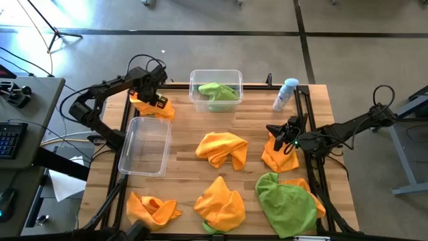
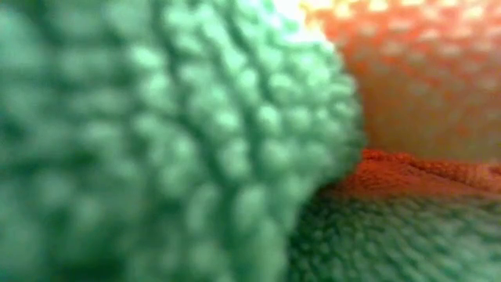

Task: Sort microfiber towel by color & place in baskets
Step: Put the orange microfiber towel into the bottom transparent bin

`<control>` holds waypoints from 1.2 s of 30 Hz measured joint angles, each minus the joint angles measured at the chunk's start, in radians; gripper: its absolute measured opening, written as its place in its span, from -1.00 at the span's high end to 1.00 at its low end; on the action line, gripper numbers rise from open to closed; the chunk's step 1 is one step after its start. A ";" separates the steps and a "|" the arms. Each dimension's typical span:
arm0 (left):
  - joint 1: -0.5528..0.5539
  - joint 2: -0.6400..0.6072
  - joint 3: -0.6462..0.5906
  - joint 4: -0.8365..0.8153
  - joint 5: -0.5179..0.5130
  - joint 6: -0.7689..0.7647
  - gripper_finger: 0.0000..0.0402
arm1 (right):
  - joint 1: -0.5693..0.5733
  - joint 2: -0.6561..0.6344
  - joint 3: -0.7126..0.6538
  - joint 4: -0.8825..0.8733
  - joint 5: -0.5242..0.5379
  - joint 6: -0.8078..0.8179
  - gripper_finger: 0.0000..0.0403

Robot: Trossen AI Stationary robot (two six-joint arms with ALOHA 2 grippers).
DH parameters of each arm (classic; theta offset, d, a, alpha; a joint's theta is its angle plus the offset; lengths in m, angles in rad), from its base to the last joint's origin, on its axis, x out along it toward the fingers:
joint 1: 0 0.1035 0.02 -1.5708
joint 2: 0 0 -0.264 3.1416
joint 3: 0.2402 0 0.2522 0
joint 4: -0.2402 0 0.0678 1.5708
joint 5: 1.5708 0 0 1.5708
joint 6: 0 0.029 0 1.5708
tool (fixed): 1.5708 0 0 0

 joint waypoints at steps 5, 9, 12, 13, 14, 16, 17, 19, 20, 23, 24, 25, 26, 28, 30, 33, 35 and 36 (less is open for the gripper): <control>0.000 0.036 0.000 0.000 -0.016 0.003 0.54 | 0.000 0.000 0.000 0.000 0.000 -0.001 1.00; 0.000 0.038 0.000 0.000 -0.016 0.000 0.80 | 0.000 0.000 0.000 0.000 0.000 -0.003 1.00; 0.000 0.038 0.000 -0.001 -0.016 -0.004 0.97 | 0.000 0.000 0.000 -0.002 0.000 -0.003 1.00; 0.000 0.036 0.000 -0.003 -0.015 -0.004 0.97 | 0.000 0.000 0.000 -0.007 0.000 -0.003 1.00; 0.000 0.032 0.000 -0.006 -0.015 -0.004 0.96 | 0.000 0.000 0.000 -0.013 -0.001 -0.003 1.00; -0.002 0.018 0.000 -0.019 -0.004 -0.008 0.98 | 0.000 0.000 0.000 -0.026 -0.006 -0.003 1.00; -0.004 0.006 0.000 -0.027 0.005 -0.018 0.99 | 0.000 0.000 0.000 -0.033 -0.010 -0.003 1.00; -0.013 -0.031 0.000 -0.046 0.007 -0.036 0.99 | 0.000 0.000 0.000 -0.041 -0.016 -0.003 1.00; -0.017 -0.054 0.000 -0.056 0.006 -0.041 1.00 | 0.000 0.000 0.000 -0.043 -0.017 -0.004 1.00; -0.022 -0.132 0.000 -0.068 0.002 -0.049 1.00 | 0.000 0.000 0.000 -0.045 -0.036 -0.004 1.00; -0.022 -0.155 0.000 -0.068 0.004 -0.047 1.00 | 0.000 0.000 0.000 -0.045 -0.045 -0.004 1.00; -0.021 -0.175 0.000 -0.067 0.011 -0.044 1.00 | 0.000 0.000 0.000 -0.045 -0.056 -0.007 1.00; -0.021 -0.190 0.000 -0.066 0.016 -0.041 1.00 | 0.000 0.000 0.000 -0.045 -0.062 -0.010 1.00; -0.021 -0.211 0.000 -0.056 0.019 -0.041 1.00 | 0.000 0.000 0.000 -0.045 -0.065 -0.011 1.00; -0.021 -0.217 0.000 -0.040 0.019 -0.035 1.00 | 0.000 0.000 0.000 -0.046 -0.065 -0.011 1.00; -0.021 -0.216 0.000 -0.033 0.012 -0.034 0.97 | 0.000 0.000 0.000 -0.054 -0.065 -0.011 1.00; -0.020 -0.215 0.000 -0.018 0.011 -0.033 0.92 | 0.000 0.000 0.000 -0.058 -0.065 -0.011 1.00; -0.018 -0.215 0.000 -0.011 0.011 -0.033 0.89 | 0.000 0.000 0.000 -0.058 -0.065 -0.011 1.00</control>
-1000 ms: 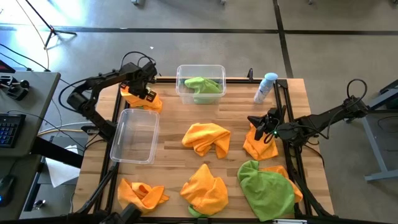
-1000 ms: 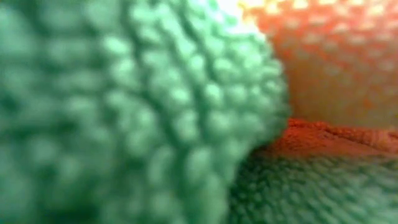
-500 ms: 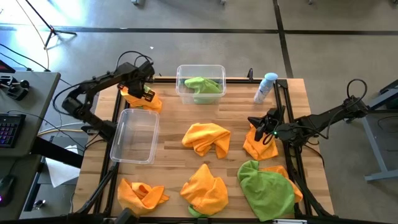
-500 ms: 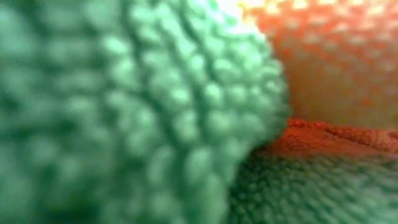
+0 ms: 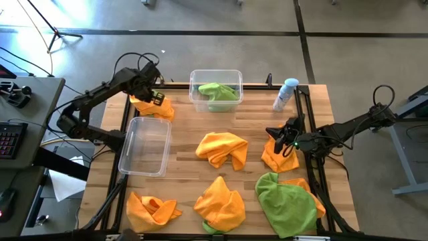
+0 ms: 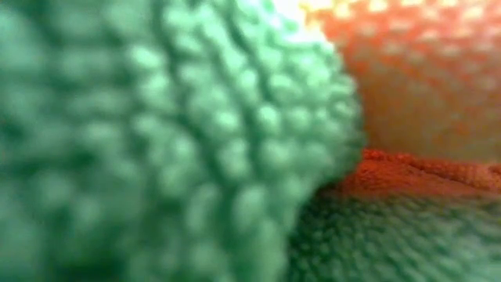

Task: Sort microfiber towel by color & place in baskets
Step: Put the orange microfiber towel into the bottom transparent bin

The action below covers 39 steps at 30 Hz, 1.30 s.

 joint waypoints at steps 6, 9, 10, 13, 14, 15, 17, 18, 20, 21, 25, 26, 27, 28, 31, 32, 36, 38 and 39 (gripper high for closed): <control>0.007 0.017 0.000 0.018 -0.005 0.000 0.66 | 0.000 0.000 0.000 -0.003 0.014 0.000 1.00; 0.006 0.055 0.000 0.019 -0.006 0.009 0.53 | 0.000 0.000 0.000 -0.003 0.030 0.000 1.00; 0.006 0.070 0.000 0.019 -0.008 0.009 0.49 | 0.000 0.000 0.000 -0.003 0.034 0.000 1.00; 0.006 0.113 0.000 0.020 -0.013 0.011 0.40 | 0.000 0.000 0.000 -0.003 0.053 0.000 1.00; 0.006 0.125 0.000 0.021 -0.022 0.010 0.38 | 0.000 0.000 0.000 -0.002 0.056 0.000 1.00; 0.006 0.136 0.000 0.021 -0.034 0.007 0.36 | 0.000 0.000 0.000 -0.002 0.056 0.000 1.00; 0.005 0.152 0.000 0.020 -0.054 0.000 0.33 | 0.000 0.000 0.000 -0.002 0.056 0.000 1.00; 0.005 0.159 0.000 0.021 -0.059 0.000 0.33 | 0.000 0.000 0.000 -0.002 0.056 0.000 1.00; 0.005 0.175 0.000 0.024 -0.062 0.000 0.32 | 0.000 0.000 0.000 -0.003 0.056 0.006 1.00; 0.005 0.183 0.000 0.025 -0.063 0.001 0.32 | 0.000 0.000 0.000 -0.002 0.056 0.007 1.00; 0.005 0.209 0.000 0.024 -0.082 0.001 0.32 | 0.000 0.000 0.000 -0.002 0.056 0.008 1.00; 0.005 0.216 0.000 0.024 -0.085 0.001 0.32 | 0.000 0.000 0.000 -0.002 0.056 0.008 1.00; 0.005 0.222 0.000 0.024 -0.085 0.002 0.32 | 0.000 0.000 0.000 -0.002 0.056 0.009 1.00; 0.005 0.227 0.000 0.024 -0.085 0.009 0.32 | 0.000 0.000 0.000 -0.002 0.056 0.009 1.00; 0.006 0.246 0.000 0.024 -0.085 0.027 0.32 | 0.000 0.000 0.000 -0.002 0.057 0.009 1.00; 0.006 0.254 0.000 0.024 -0.085 0.027 0.32 | 0.000 0.000 0.000 -0.002 0.057 0.010 1.00; 0.006 0.292 0.000 0.023 -0.084 0.027 0.39 | 0.000 0.000 0.000 -0.002 0.057 0.017 1.00; 0.006 0.312 0.000 0.022 -0.084 0.027 0.47 | 0.000 0.000 0.000 -0.002 0.057 0.026 1.00; 0.006 0.321 0.000 0.020 -0.084 0.027 0.52 | 0.000 0.000 0.000 -0.002 0.057 0.026 1.00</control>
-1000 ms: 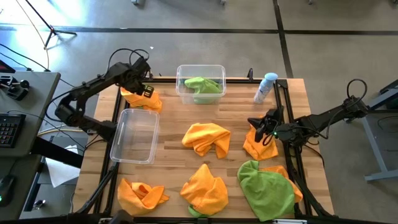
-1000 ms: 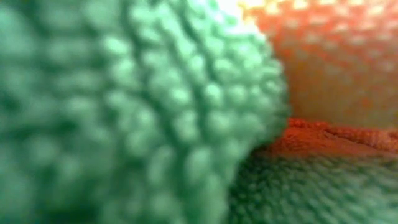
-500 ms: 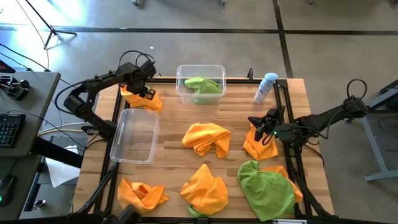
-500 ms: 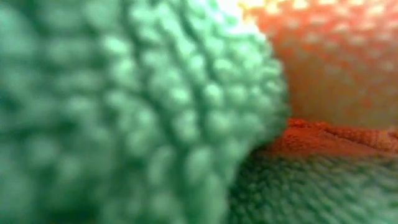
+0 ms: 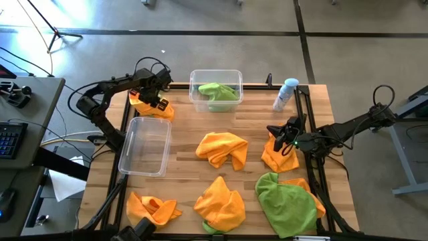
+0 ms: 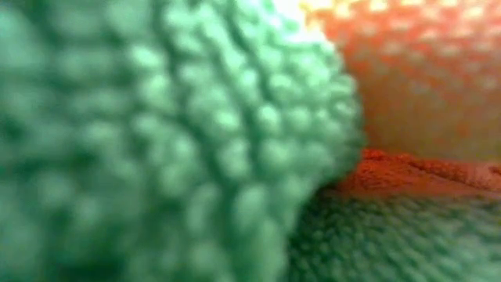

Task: Sort microfiber towel by color & place in baskets
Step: Put the orange microfiber towel into the bottom transparent bin

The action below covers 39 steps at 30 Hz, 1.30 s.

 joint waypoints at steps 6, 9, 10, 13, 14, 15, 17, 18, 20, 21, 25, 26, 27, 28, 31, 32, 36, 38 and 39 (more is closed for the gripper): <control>0.000 0.031 0.000 -0.003 0.001 0.003 0.92 | 0.000 0.000 0.000 0.000 0.000 0.000 1.00; 0.000 0.017 0.000 -0.004 0.001 0.009 0.97 | 0.000 0.000 0.000 0.000 0.000 0.000 1.00; 0.000 0.007 0.000 -0.008 0.001 0.009 0.97 | 0.000 0.000 0.000 0.000 0.000 0.000 1.00; 0.000 -0.033 0.000 -0.030 0.002 0.009 0.99 | 0.000 0.000 0.000 0.000 0.000 0.000 1.00; -0.001 -0.052 0.000 -0.031 0.005 0.010 1.00 | 0.000 0.000 0.000 0.000 0.000 0.000 1.00; -0.002 -0.073 0.000 -0.032 0.011 0.010 1.00 | 0.000 0.000 0.000 0.000 0.000 0.000 1.00; -0.002 -0.116 0.000 -0.029 0.024 0.010 1.00 | 0.000 0.000 0.000 0.000 0.000 0.000 1.00; -0.002 -0.136 0.000 -0.029 0.034 0.010 1.00 | 0.000 0.000 0.000 0.000 0.000 0.000 1.00; -0.002 -0.172 0.000 -0.023 0.056 0.023 1.00 | 0.000 0.000 0.000 0.000 0.000 0.000 1.00; -0.002 -0.184 0.000 -0.023 0.061 0.029 1.00 | 0.000 0.000 0.000 0.000 0.000 -0.002 1.00; -0.002 -0.197 0.000 -0.019 0.071 0.036 1.00 | 0.000 0.000 0.000 -0.002 0.000 -0.011 1.00; -0.002 -0.193 0.000 -0.014 0.078 0.040 1.00 | 0.000 0.000 0.000 -0.003 0.000 -0.011 1.00; -0.002 -0.186 0.000 -0.007 0.091 0.047 1.00 | 0.000 0.000 0.000 -0.004 0.000 -0.011 1.00; -0.001 -0.181 0.000 0.001 0.111 0.052 1.00 | 0.000 0.000 0.000 -0.005 0.000 -0.011 1.00; -0.005 -0.163 0.000 0.023 0.175 0.055 0.99 | 0.000 0.000 0.000 -0.006 0.000 -0.011 1.00; -0.007 -0.157 0.000 0.032 0.184 0.056 0.99 | 0.000 0.000 0.000 -0.006 0.000 -0.010 1.00; -0.017 -0.148 0.000 0.032 0.207 0.068 0.99 | 0.000 0.000 0.000 -0.006 -0.001 -0.001 1.00; -0.022 -0.148 0.000 0.032 0.225 0.086 0.97 | 0.000 0.000 0.000 -0.006 -0.001 -0.001 1.00; -0.023 -0.148 0.000 0.033 0.234 0.095 0.95 | 0.000 0.000 0.000 -0.006 -0.001 0.000 1.00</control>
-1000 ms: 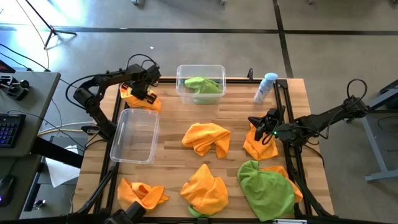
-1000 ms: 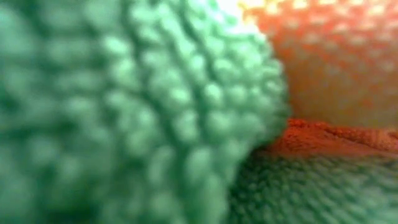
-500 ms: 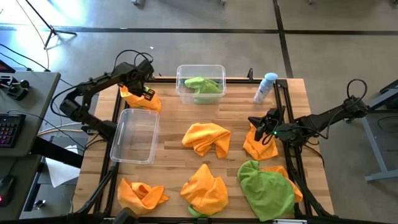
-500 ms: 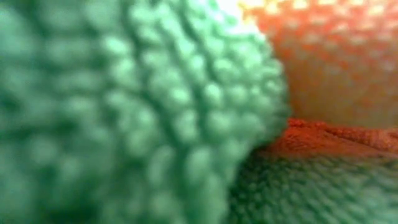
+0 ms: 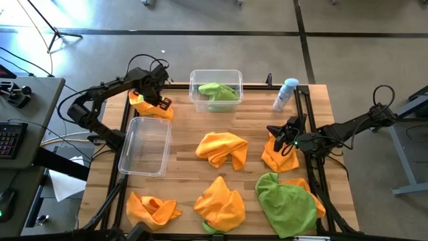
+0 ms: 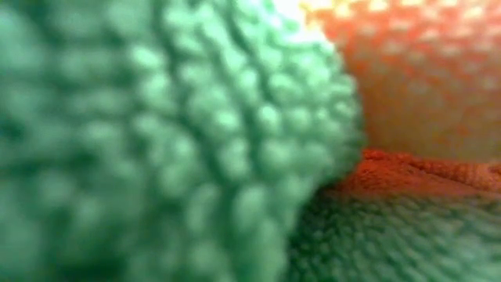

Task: Sort microfiber towel by color & place in baskets
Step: Put the orange microfiber towel into the bottom transparent bin

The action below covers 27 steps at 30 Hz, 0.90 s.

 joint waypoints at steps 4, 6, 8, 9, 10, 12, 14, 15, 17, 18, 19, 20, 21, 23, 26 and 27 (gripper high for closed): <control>0.000 0.000 0.000 0.000 -0.004 0.017 0.76 | 0.000 0.000 0.000 0.000 0.000 0.000 1.00; 0.001 0.000 0.000 0.000 -0.026 0.017 0.66 | 0.000 0.000 0.000 0.000 -0.001 0.000 1.00; 0.001 0.000 0.000 0.000 -0.040 0.016 0.56 | 0.000 0.000 0.000 0.000 -0.001 0.000 1.00; 0.001 0.000 0.000 0.000 -0.041 0.017 0.52 | 0.000 0.000 0.000 0.000 -0.001 0.000 1.00; 0.001 0.000 0.000 0.000 -0.041 0.017 0.48 | 0.000 0.000 0.000 0.000 -0.001 0.000 1.00; 0.001 0.000 0.000 0.001 -0.041 0.018 0.42 | 0.000 0.000 0.000 0.000 -0.002 0.000 1.00; 0.001 0.000 0.000 0.001 -0.041 0.018 0.38 | 0.000 0.000 0.000 0.000 -0.002 0.000 1.00; 0.001 0.001 0.000 0.001 -0.041 0.017 0.38 | 0.000 0.000 0.000 0.000 -0.002 0.000 1.00; 0.001 0.010 0.000 0.004 -0.041 0.012 0.37 | 0.000 0.000 0.000 0.000 -0.002 0.000 1.00; 0.001 0.018 0.000 0.007 -0.041 0.011 0.37 | 0.000 0.000 0.000 0.000 -0.002 0.000 1.00; 0.001 0.029 0.000 0.009 -0.041 0.011 0.37 | 0.000 0.000 0.000 0.000 -0.002 0.000 1.00; 0.001 0.043 0.000 0.009 -0.041 0.011 0.37 | 0.000 0.000 0.000 0.000 -0.002 0.000 1.00; 0.000 0.056 0.000 0.008 -0.041 0.010 0.38 | 0.000 0.000 0.000 0.000 -0.002 0.000 1.00; 0.000 0.080 0.000 0.009 -0.041 0.008 0.38 | 0.000 0.000 0.000 0.000 -0.002 0.000 1.00; 0.000 0.108 0.000 0.008 -0.041 -0.022 0.41 | 0.000 0.000 0.000 0.000 -0.002 0.000 1.00; -0.001 0.111 0.000 0.008 -0.041 -0.025 0.44 | 0.000 0.000 0.000 0.000 -0.002 0.000 1.00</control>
